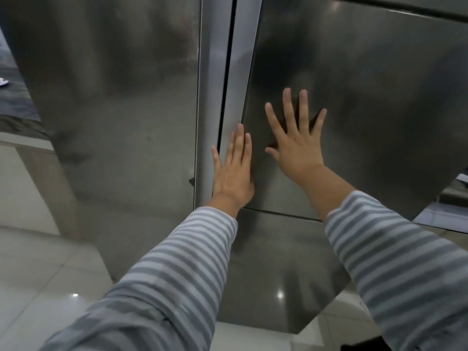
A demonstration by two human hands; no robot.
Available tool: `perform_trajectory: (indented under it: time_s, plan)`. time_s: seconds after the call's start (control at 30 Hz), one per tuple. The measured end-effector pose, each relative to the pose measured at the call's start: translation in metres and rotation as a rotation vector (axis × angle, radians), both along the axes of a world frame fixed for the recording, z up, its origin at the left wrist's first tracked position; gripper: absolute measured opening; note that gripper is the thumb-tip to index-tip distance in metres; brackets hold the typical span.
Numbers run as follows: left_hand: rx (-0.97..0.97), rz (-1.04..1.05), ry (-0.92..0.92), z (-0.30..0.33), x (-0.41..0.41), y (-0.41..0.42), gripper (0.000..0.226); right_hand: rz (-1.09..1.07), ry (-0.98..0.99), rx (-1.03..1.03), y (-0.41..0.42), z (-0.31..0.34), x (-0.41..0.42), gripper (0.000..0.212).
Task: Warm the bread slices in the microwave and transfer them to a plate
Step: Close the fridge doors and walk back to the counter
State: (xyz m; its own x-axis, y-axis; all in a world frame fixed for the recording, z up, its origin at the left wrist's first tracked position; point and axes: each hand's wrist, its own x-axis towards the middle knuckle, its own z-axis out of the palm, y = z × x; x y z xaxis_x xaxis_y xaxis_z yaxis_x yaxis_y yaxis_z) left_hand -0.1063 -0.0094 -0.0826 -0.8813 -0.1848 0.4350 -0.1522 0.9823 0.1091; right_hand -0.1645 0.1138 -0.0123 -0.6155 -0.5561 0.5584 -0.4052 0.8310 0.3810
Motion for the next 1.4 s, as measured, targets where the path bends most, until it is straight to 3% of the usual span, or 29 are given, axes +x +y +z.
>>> perform_trajectory:
  time_s: [0.23, 0.4, 0.6, 0.8, 1.07, 1.4]
  plan:
    - [0.072, 0.057, -0.031, -0.002, 0.052, -0.056, 0.090, 0.196, -0.063, -0.045, -0.050, -0.024, 0.040, 0.077]
    - [0.175, 0.192, -0.100, -0.029, 0.115, -0.124, 0.069, 0.348, -0.326, -0.018, -0.119, -0.067, 0.085, 0.076]
    - [0.318, 0.414, -0.350, -0.081, 0.198, -0.215, 0.071, 0.440, -0.621, 0.084, -0.221, -0.127, 0.136, 0.073]
    - [0.336, 0.533, -0.383, -0.096, 0.251, -0.322, 0.069, 0.531, -0.793, 0.175, -0.343, -0.151, 0.176, 0.063]
    - [0.502, 0.635, -0.474, -0.102, 0.301, -0.481, 0.053, 0.568, -1.102, 0.108, -0.501, -0.169, 0.218, 0.038]
    - [0.481, 0.631, -0.409, -0.087, 0.264, -0.631, 0.048, 0.563, -1.111, 0.069, -0.647, -0.146, 0.180, 0.042]
